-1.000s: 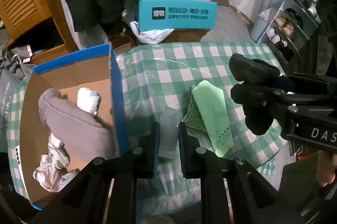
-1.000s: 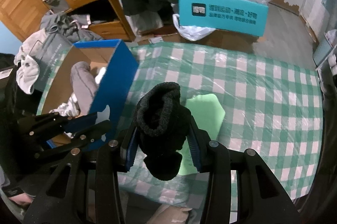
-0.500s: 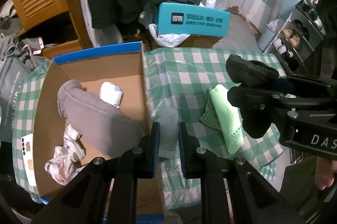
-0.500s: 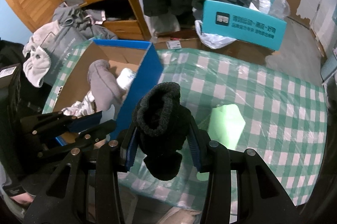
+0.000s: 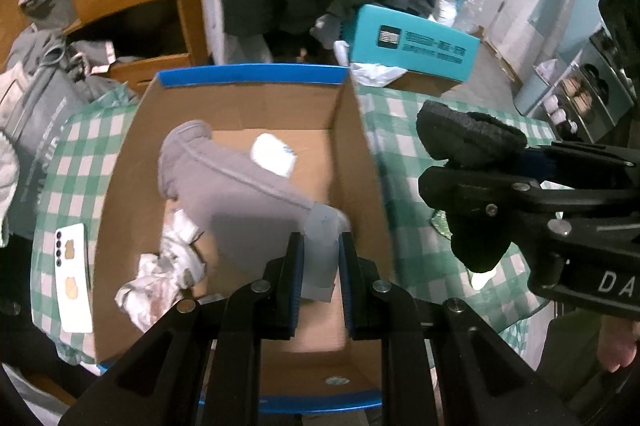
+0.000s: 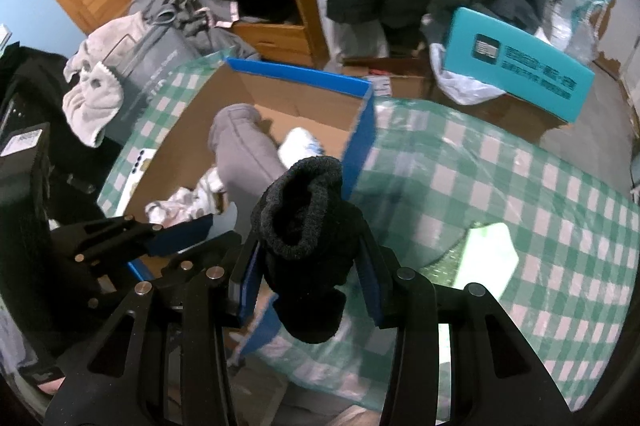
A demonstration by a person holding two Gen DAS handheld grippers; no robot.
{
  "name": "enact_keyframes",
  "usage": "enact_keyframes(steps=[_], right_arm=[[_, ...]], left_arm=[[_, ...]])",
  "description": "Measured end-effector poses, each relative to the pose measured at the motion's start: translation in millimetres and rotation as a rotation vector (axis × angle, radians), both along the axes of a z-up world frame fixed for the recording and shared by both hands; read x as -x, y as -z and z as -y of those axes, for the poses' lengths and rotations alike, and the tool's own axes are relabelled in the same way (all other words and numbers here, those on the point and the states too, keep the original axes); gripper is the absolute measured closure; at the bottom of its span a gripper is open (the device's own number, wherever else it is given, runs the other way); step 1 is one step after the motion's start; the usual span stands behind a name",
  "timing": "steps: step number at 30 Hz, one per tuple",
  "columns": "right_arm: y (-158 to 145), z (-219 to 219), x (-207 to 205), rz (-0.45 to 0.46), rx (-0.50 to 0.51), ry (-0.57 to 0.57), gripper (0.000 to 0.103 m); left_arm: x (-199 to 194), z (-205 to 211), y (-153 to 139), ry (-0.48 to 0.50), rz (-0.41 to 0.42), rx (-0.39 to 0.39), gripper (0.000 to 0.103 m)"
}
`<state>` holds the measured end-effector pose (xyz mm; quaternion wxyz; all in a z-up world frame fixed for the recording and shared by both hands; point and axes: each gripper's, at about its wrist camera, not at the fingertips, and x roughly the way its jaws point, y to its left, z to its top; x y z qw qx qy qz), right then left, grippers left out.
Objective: Organize soft objects
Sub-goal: 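Carry the black sock in the right tool over the box while the left tool follows, then open the right tool to drop the black sock into the box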
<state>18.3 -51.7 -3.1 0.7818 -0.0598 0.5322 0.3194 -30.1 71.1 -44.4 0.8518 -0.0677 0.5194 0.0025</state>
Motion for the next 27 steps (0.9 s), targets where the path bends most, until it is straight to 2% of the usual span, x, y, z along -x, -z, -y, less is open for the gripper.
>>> enact_keyframes(steps=[13, 16, 18, 19, 20, 22, 27], right_arm=[[14.1, -52.5, 3.2, -0.06, -0.008, -0.056, 0.06], [19.4, -57.4, 2.6, -0.071, -0.004, -0.056, 0.06], [21.9, -58.4, 1.1, -0.079, 0.0, -0.053, 0.056], [22.5, -57.7, 0.3, -0.081, 0.001, -0.044, 0.051], [22.3, -56.5, -0.2, -0.078, -0.001, -0.036, 0.044], [19.9, -53.7, -0.2, -0.064, -0.001, -0.024, 0.038], [14.5, -44.1, -3.5, -0.044, -0.005, 0.006, 0.034]], left_arm=[[11.1, -45.7, 23.6, -0.092, -0.056, 0.033, 0.086], [12.7, -48.4, 23.3, -0.103, -0.058, 0.02, 0.08], [12.8, -50.6, 21.4, -0.111, -0.049, 0.019, 0.068], [13.2, -51.3, 20.4, -0.116, -0.045, 0.014, 0.065], [13.2, -52.3, 19.7, -0.118, -0.041, 0.011, 0.063], [13.8, -53.0, 17.5, -0.12, -0.034, 0.005, 0.062], [13.9, -54.1, 14.4, -0.126, -0.023, 0.017, 0.055]])
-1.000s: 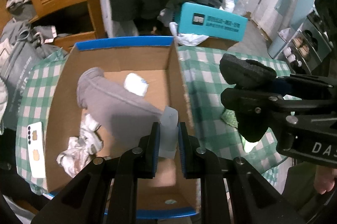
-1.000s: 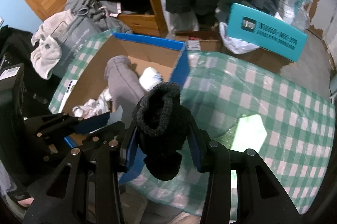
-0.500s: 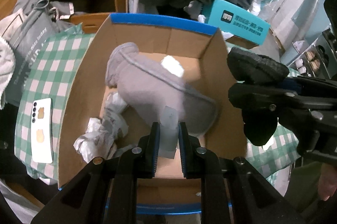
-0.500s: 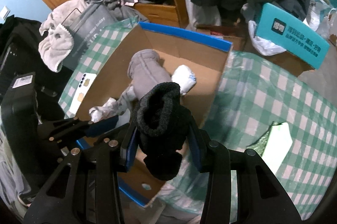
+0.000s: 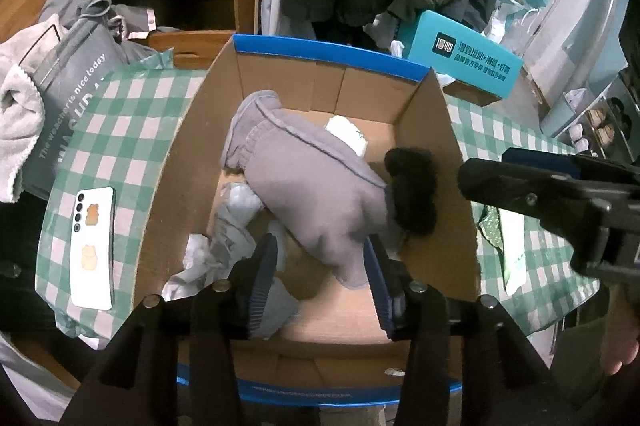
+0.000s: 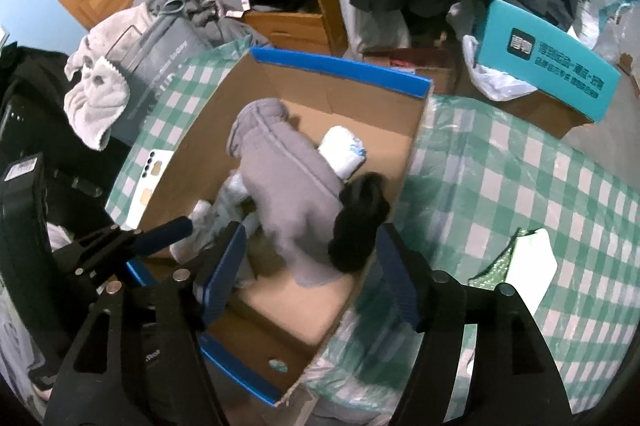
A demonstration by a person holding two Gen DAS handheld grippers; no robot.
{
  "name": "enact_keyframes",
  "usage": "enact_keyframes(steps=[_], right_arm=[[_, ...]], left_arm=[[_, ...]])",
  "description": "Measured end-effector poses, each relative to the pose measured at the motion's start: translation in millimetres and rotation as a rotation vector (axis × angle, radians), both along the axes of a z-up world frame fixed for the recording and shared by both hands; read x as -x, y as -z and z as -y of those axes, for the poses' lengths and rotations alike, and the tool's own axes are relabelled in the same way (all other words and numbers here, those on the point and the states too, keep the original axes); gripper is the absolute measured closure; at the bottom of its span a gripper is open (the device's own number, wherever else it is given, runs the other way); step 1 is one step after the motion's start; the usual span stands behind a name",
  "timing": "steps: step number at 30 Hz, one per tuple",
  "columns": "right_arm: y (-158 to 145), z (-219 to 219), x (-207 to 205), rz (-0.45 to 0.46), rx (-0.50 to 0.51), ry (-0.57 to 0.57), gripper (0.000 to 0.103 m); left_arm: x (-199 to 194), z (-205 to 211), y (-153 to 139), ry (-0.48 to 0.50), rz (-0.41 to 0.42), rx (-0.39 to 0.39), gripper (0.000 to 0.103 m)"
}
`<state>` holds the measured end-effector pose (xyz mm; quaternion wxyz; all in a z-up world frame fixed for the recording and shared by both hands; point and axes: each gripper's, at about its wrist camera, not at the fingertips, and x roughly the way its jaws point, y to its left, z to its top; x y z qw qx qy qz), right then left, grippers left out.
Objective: Organize soft objects
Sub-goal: 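Open the right tool to drop the black sock into the box, then move both open tools back to the green cloth and scrubber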
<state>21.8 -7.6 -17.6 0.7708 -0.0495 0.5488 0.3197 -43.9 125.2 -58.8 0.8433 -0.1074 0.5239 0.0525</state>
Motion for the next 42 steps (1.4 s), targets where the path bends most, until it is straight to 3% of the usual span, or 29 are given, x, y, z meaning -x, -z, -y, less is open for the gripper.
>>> enact_keyframes(steps=[23, 42], right_arm=[[7.2, 98.1, -16.8, 0.019, 0.036, 0.182, 0.032], [32.1, 187.7, -29.6, 0.006, 0.092, 0.305, 0.032]], left_arm=[[-20.9, 66.5, -20.7, 0.097, 0.032, 0.011, 0.046], [-63.2, 156.5, 1.3, 0.217, -0.035, 0.037, 0.043]])
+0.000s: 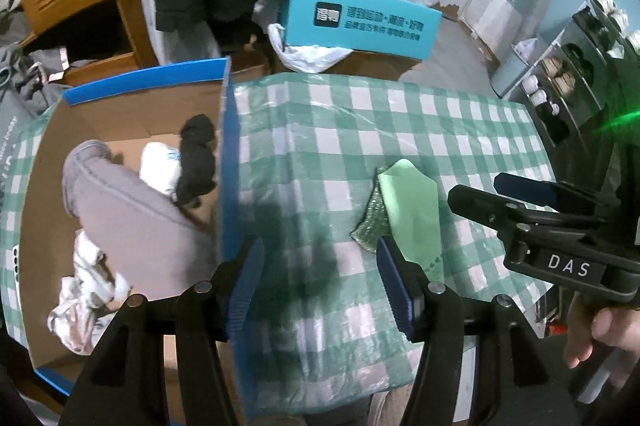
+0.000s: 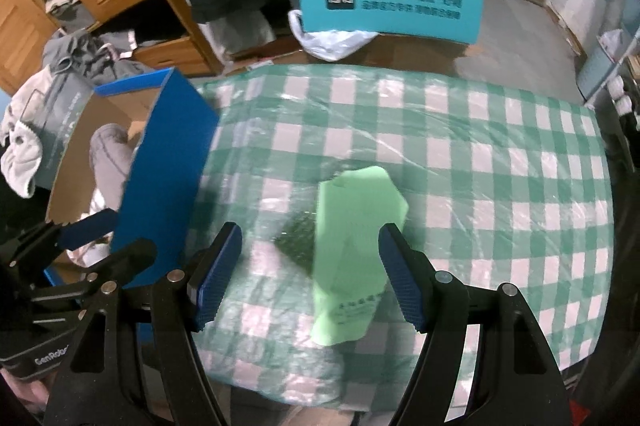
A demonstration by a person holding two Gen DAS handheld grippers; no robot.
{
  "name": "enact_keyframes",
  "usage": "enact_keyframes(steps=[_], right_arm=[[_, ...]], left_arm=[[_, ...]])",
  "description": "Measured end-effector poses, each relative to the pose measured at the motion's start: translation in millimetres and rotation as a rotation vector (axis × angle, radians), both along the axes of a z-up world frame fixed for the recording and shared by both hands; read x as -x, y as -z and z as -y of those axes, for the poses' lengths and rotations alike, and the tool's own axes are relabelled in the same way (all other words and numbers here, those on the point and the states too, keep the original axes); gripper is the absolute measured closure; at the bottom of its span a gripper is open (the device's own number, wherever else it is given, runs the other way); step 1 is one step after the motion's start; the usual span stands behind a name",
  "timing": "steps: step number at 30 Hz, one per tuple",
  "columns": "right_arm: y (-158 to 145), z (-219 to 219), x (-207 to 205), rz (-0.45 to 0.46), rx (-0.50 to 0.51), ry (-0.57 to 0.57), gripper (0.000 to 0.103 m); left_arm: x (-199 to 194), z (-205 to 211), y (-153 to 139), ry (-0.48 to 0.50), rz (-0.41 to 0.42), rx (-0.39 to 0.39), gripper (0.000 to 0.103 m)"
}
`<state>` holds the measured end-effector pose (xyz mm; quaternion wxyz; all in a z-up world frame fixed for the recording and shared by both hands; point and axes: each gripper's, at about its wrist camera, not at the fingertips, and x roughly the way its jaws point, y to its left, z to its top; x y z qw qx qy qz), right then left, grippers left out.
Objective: Organize soft objects
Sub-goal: 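Move both open tools back to the green cloth and scrubber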
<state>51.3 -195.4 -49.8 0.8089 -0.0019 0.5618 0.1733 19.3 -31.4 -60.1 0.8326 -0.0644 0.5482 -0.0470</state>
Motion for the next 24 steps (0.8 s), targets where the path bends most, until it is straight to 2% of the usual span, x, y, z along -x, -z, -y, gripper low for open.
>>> enact_keyframes(steps=[9, 24], right_arm=[[25.8, 21.5, -12.7, -0.052, 0.011, 0.039, 0.032], [75.5, 15.6, -32.4, -0.146, 0.041, 0.029, 0.032]], left_arm=[[-15.1, 22.3, 28.5, 0.022, -0.075, -0.022, 0.043], [-30.8, 40.4, 75.3, 0.042, -0.2, -0.03, 0.043]])
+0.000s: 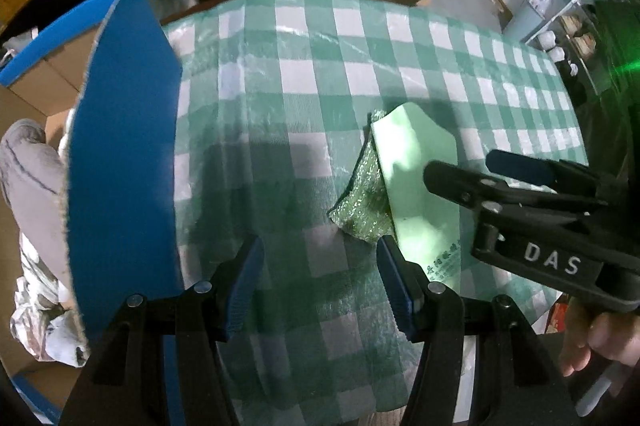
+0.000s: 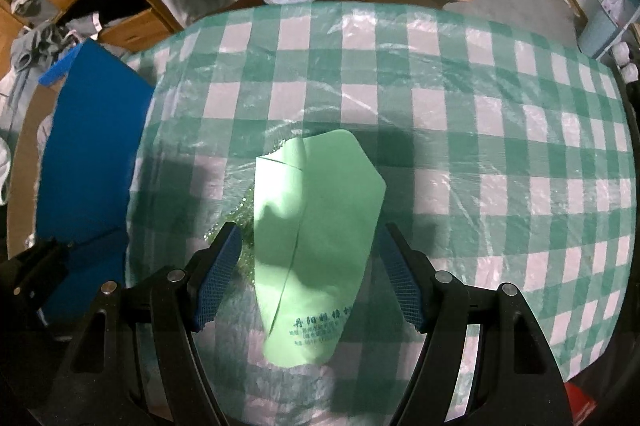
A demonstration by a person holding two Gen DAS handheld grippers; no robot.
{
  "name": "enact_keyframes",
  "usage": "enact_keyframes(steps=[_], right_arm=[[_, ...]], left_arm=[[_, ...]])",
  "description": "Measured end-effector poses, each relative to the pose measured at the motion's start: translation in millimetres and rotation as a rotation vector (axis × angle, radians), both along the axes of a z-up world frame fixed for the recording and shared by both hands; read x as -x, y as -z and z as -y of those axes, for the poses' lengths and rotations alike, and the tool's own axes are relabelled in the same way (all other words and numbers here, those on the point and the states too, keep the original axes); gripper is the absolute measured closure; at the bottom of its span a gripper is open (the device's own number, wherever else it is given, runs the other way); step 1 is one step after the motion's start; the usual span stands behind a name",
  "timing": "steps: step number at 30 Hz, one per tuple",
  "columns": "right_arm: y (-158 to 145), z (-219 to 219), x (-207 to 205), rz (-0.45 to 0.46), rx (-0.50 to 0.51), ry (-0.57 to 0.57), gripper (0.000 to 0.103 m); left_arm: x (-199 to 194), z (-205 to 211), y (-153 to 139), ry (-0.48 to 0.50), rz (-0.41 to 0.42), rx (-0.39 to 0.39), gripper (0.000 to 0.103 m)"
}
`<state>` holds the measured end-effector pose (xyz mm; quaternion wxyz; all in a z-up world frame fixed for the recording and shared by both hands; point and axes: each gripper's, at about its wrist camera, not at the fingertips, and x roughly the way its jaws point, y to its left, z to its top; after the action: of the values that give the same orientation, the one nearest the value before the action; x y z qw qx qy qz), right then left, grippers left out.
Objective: Organize soft objects
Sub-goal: 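Move both open tools back to the green cloth and scrubber, then grasp the light green cloth bag with the right tool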
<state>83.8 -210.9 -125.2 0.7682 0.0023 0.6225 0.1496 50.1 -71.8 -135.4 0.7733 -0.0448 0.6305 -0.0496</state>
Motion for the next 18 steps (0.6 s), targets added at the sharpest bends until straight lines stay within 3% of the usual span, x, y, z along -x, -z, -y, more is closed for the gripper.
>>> enact_keyframes(steps=[15, 18], right_arm=[[38.3, -21.4, -13.8, -0.038, 0.053, -0.045, 0.032], [43.0, -21.1, -11.8, -0.047, 0.056, -0.049, 0.045]], left_arm=[[-7.8, -1.9, 18.4, 0.002, -0.054, 0.018, 0.043], [-11.1, 0.0, 20.6, 0.006, -0.062, 0.019, 0.043]])
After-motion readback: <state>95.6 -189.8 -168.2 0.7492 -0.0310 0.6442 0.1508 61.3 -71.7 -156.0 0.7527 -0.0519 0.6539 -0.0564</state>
